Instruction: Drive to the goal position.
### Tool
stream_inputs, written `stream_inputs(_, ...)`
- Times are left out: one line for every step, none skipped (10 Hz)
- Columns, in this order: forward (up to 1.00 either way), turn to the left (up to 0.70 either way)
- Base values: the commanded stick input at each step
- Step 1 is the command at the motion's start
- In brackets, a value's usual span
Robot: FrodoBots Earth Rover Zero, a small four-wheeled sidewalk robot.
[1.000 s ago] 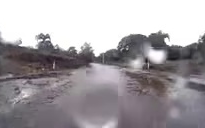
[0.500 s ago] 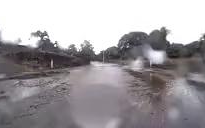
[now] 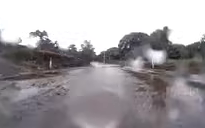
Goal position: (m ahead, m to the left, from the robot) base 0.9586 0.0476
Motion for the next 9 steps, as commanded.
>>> stream_inputs(0.85,0.0)
stream_inputs(0.85,0.0)
stream_inputs(0.85,0.0)
stream_inputs(0.85,0.0)
stream_inputs(0.85,0.0)
stream_inputs(0.85,0.0)
stream_inputs(0.85,0.0)
stream_inputs(0.85,0.0)
stream_inputs(0.85,0.0)
